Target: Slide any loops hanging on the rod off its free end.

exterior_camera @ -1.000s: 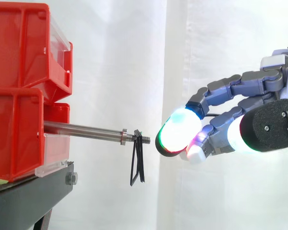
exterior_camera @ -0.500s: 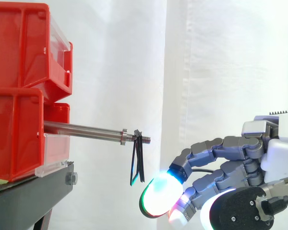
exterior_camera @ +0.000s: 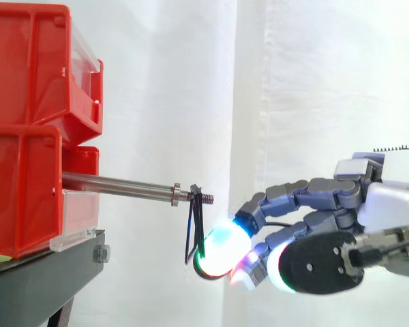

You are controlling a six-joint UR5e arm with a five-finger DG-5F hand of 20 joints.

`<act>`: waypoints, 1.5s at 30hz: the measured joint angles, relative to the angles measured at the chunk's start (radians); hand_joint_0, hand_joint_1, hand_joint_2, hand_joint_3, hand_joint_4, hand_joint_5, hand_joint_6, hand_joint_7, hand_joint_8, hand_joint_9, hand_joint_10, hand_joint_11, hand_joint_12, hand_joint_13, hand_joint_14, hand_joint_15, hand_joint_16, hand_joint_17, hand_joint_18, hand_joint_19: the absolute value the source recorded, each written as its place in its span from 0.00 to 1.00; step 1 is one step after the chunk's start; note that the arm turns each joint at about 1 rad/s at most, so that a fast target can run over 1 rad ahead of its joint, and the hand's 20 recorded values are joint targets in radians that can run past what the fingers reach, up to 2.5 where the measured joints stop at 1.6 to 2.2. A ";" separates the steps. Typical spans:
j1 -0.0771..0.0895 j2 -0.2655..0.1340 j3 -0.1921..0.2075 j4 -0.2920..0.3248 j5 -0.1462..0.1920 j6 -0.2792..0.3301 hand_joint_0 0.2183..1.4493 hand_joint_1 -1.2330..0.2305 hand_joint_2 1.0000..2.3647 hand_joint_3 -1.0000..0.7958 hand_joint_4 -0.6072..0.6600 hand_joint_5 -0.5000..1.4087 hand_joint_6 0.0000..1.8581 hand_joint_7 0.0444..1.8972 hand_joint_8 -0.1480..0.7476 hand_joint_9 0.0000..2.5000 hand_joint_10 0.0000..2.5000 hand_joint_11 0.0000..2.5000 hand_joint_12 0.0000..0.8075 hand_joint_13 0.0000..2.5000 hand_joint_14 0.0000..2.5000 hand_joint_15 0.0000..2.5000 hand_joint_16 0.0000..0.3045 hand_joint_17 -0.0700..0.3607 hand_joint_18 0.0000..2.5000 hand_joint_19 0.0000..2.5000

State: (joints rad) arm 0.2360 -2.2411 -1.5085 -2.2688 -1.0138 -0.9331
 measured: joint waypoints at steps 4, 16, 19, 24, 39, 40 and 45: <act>0.000 0.000 0.000 0.017 0.018 0.001 0.21 0.30 0.00 0.28 0.69 0.17 0.27 0.45 0.48 0.23 0.01 0.18 0.45 0.21 0.00 0.10 0.16 0.42 0.17 0.07; -0.003 -0.001 0.001 0.032 0.021 0.015 0.21 0.32 0.00 0.28 0.69 0.17 0.27 0.46 0.48 0.23 0.01 0.18 0.45 0.21 0.00 0.10 0.16 0.42 0.18 0.08; -0.006 0.000 0.001 0.033 0.020 0.034 0.21 0.32 0.00 0.28 0.69 0.17 0.27 0.46 0.48 0.23 0.01 0.18 0.45 0.21 0.00 0.10 0.16 0.42 0.18 0.08; -0.009 -0.001 0.001 0.034 0.022 0.058 0.22 0.32 0.00 0.28 0.69 0.17 0.27 0.46 0.48 0.23 0.01 0.18 0.45 0.21 0.00 0.10 0.16 0.42 0.18 0.08; -0.017 -0.079 0.060 -0.001 -0.034 0.274 0.22 0.32 0.00 0.28 0.69 0.17 0.27 0.45 0.48 0.23 0.01 0.19 0.45 0.21 0.00 0.10 0.16 0.42 0.18 0.09; -0.018 -0.081 0.071 -0.020 -0.046 0.280 0.22 0.32 0.00 0.28 0.69 0.17 0.27 0.45 0.48 0.23 0.01 0.18 0.45 0.21 0.00 0.11 0.16 0.42 0.18 0.09; -0.025 -0.083 0.102 -0.090 -0.070 0.283 0.23 0.30 0.00 0.28 0.69 0.17 0.27 0.46 0.48 0.23 0.01 0.19 0.44 0.21 0.00 0.10 0.16 0.42 0.18 0.09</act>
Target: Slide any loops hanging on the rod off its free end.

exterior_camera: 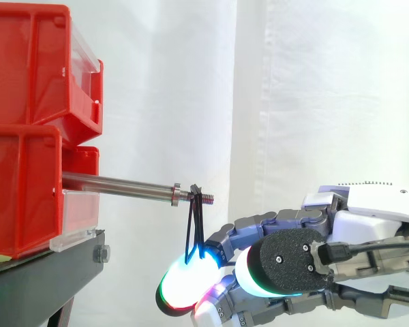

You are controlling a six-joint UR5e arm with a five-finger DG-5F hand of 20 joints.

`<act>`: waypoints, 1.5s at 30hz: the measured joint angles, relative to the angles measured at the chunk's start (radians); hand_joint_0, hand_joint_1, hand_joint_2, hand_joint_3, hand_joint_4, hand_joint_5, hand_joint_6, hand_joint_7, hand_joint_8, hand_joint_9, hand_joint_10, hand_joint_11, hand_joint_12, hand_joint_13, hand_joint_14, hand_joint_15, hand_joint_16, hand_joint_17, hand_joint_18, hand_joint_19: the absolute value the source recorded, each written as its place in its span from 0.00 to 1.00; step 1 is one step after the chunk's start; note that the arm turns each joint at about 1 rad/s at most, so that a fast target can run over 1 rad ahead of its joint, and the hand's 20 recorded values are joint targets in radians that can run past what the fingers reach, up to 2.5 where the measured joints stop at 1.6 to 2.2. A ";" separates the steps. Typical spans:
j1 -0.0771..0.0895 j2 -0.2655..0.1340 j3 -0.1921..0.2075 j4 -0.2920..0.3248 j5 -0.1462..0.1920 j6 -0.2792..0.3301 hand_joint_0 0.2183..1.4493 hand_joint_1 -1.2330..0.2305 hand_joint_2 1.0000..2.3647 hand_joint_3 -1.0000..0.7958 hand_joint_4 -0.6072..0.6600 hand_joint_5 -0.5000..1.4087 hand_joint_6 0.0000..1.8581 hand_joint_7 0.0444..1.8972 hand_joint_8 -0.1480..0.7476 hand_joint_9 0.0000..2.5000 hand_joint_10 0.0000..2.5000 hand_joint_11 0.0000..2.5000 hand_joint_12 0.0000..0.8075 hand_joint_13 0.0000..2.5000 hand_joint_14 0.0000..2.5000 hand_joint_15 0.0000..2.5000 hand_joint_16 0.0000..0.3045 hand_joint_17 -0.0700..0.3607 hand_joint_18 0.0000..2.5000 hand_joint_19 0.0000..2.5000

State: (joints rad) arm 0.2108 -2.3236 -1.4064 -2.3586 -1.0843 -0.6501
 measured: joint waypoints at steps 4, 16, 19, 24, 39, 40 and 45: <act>-0.002 -0.002 0.007 -0.005 -0.004 -0.022 0.23 0.29 0.00 0.28 0.69 0.17 0.27 0.46 0.47 0.23 0.01 0.18 0.44 0.21 0.00 0.10 0.16 0.42 0.19 0.10; -0.015 -0.012 0.009 0.131 -0.116 -0.274 0.23 0.30 0.00 0.28 0.69 0.17 0.27 0.46 0.47 0.23 0.01 0.19 0.45 0.22 0.00 0.11 0.16 0.42 0.19 0.10; -0.017 -0.012 0.009 0.142 -0.126 -0.327 0.23 0.30 0.00 0.28 0.69 0.17 0.27 0.46 0.47 0.23 0.01 0.19 0.45 0.21 0.00 0.11 0.16 0.42 0.19 0.10; -0.017 -0.013 0.009 0.148 -0.128 -0.358 0.23 0.30 0.00 0.28 0.69 0.17 0.27 0.47 0.47 0.23 0.01 0.19 0.45 0.22 0.00 0.10 0.16 0.42 0.19 0.10; -0.019 -0.025 0.027 0.154 -0.123 -0.366 0.23 0.33 0.00 0.28 0.71 0.18 0.27 0.52 0.48 0.23 0.01 0.19 0.45 0.22 0.00 0.11 0.16 0.42 0.20 0.10; -0.020 -0.029 0.031 0.156 -0.122 -0.365 0.23 0.33 0.00 0.28 0.71 0.18 0.27 0.53 0.48 0.23 0.01 0.19 0.45 0.22 0.00 0.11 0.16 0.42 0.20 0.10; -0.021 -0.055 0.051 0.170 -0.119 -0.354 0.23 0.36 0.00 0.28 0.71 0.19 0.27 0.54 0.48 0.24 0.01 0.19 0.45 0.22 0.00 0.11 0.16 0.42 0.20 0.11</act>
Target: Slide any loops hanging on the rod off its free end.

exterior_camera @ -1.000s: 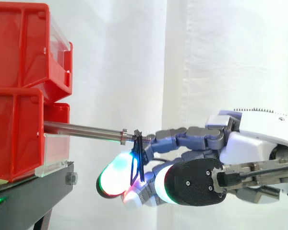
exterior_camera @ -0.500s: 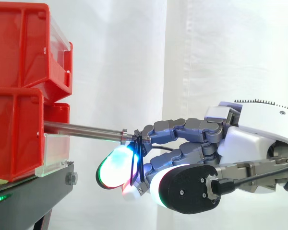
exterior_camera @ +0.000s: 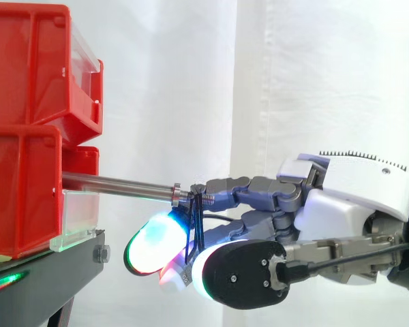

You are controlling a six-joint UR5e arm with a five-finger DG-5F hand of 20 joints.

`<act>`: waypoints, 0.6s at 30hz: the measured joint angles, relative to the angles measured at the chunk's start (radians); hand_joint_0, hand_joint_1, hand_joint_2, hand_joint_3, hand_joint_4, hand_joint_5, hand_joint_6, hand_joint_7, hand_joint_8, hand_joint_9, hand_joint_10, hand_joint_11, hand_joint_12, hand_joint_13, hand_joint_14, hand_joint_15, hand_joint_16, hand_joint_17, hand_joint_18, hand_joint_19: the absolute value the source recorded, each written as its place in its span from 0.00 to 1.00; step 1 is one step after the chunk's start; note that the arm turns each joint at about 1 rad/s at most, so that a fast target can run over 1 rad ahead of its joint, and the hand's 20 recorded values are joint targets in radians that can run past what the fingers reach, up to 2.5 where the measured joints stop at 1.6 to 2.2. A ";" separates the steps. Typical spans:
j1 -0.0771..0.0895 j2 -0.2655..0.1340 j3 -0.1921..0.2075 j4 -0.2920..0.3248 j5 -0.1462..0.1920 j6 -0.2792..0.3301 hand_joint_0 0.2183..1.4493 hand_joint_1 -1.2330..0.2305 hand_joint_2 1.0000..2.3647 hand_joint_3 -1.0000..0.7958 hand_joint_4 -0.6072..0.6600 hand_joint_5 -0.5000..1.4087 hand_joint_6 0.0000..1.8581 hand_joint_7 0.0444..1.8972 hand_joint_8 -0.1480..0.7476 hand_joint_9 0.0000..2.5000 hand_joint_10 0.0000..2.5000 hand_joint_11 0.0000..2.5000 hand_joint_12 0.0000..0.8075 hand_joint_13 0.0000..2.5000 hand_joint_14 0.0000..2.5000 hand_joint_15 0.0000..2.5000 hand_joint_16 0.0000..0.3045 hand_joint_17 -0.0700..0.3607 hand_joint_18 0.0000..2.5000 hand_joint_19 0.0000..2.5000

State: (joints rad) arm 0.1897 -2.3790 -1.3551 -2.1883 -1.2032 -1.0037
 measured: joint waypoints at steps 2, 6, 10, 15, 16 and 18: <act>0.000 -0.003 0.003 0.002 -0.001 0.002 0.24 0.38 0.00 0.28 0.70 0.19 0.27 0.55 0.48 0.24 0.01 0.19 0.44 0.22 0.00 0.11 0.16 0.42 0.20 0.11; -0.001 -0.005 0.007 0.002 -0.004 0.005 0.24 0.40 0.00 0.28 0.70 0.19 0.27 0.57 0.48 0.24 0.01 0.18 0.44 0.22 0.00 0.11 0.16 0.42 0.20 0.11; -0.001 -0.005 0.016 -0.003 -0.005 0.005 0.25 0.42 0.00 0.28 0.69 0.19 0.27 0.58 0.48 0.24 0.01 0.19 0.44 0.22 0.00 0.11 0.16 0.41 0.20 0.11; -0.001 -0.005 0.022 -0.014 -0.005 0.005 0.25 0.42 0.00 0.28 0.69 0.19 0.27 0.58 0.48 0.24 0.01 0.19 0.44 0.22 0.00 0.11 0.16 0.41 0.20 0.11; -0.001 -0.005 0.022 -0.015 -0.005 0.005 0.25 0.42 0.00 0.28 0.69 0.19 0.27 0.58 0.48 0.24 0.01 0.19 0.44 0.22 0.00 0.11 0.16 0.41 0.20 0.11; -0.001 -0.005 0.023 -0.016 -0.006 0.006 0.25 0.42 0.00 0.28 0.69 0.19 0.27 0.58 0.48 0.24 0.01 0.19 0.44 0.22 0.00 0.12 0.16 0.41 0.20 0.11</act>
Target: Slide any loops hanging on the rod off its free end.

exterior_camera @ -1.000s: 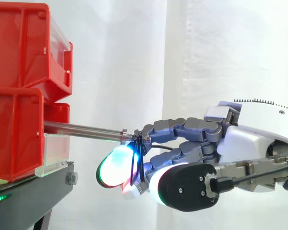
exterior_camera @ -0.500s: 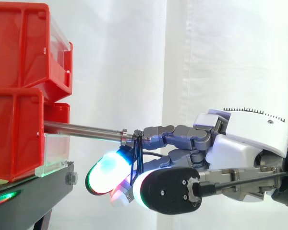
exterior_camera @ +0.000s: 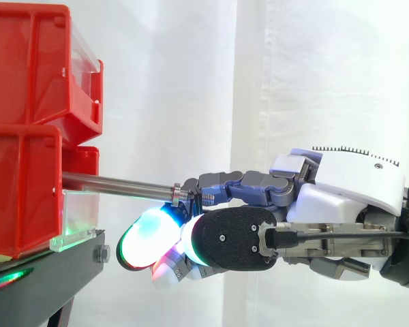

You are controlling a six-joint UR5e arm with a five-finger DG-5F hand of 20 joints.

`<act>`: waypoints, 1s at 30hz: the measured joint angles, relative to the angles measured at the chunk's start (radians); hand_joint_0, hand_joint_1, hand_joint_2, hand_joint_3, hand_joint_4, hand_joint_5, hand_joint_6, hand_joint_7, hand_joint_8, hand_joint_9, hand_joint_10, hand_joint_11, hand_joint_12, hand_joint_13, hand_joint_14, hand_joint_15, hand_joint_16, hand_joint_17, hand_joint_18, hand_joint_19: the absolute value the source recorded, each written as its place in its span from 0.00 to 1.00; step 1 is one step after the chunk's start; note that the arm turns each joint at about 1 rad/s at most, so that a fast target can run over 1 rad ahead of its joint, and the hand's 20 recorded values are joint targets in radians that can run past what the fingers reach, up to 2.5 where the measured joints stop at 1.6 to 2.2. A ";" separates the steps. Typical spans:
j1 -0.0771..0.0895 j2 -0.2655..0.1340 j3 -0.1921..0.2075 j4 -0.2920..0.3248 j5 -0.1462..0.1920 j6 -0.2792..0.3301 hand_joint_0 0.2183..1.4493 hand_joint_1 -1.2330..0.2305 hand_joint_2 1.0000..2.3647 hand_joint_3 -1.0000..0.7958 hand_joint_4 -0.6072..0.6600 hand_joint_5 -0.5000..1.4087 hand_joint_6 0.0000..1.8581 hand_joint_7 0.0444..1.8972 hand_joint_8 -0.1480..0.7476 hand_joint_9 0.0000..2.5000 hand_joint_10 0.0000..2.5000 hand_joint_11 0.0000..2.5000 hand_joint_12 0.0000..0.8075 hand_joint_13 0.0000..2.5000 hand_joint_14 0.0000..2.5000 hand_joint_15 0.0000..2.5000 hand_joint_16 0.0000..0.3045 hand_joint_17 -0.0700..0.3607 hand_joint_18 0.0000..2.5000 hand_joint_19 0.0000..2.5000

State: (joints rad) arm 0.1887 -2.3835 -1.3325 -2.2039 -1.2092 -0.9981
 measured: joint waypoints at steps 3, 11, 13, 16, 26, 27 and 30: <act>0.000 0.000 0.000 -0.004 -0.006 0.002 0.26 0.42 0.00 0.28 0.69 0.19 0.27 0.57 0.48 0.24 0.01 0.18 0.43 0.22 0.00 0.11 0.16 0.41 0.20 0.11; -0.012 0.019 0.000 -0.130 -0.040 0.001 0.26 0.42 0.00 0.28 0.69 0.19 0.27 0.57 0.48 0.24 0.01 0.19 0.44 0.22 0.00 0.11 0.16 0.41 0.20 0.11; -0.014 0.032 0.001 -0.176 -0.042 0.000 0.26 0.42 0.00 0.28 0.69 0.19 0.27 0.57 0.48 0.24 0.01 0.19 0.44 0.22 0.00 0.11 0.16 0.41 0.20 0.11; -0.015 0.046 0.000 -0.225 -0.043 -0.003 0.26 0.42 0.00 0.28 0.69 0.19 0.27 0.57 0.47 0.24 0.01 0.19 0.44 0.22 0.00 0.11 0.16 0.41 0.20 0.11; -0.015 0.054 0.002 -0.256 -0.044 -0.006 0.26 0.42 0.00 0.28 0.69 0.19 0.27 0.57 0.47 0.24 0.01 0.18 0.43 0.22 0.00 0.12 0.16 0.41 0.20 0.12; -0.015 0.054 0.005 -0.256 -0.044 -0.006 0.26 0.42 0.00 0.28 0.69 0.19 0.27 0.57 0.48 0.24 0.01 0.19 0.43 0.22 0.00 0.12 0.16 0.41 0.20 0.12; -0.015 0.054 0.012 -0.254 -0.044 -0.007 0.26 0.43 0.00 0.28 0.69 0.19 0.27 0.57 0.48 0.24 0.01 0.19 0.43 0.22 0.00 0.12 0.16 0.41 0.20 0.12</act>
State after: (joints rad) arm 0.1734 -2.3294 -1.3205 -2.4574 -1.2533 -1.0049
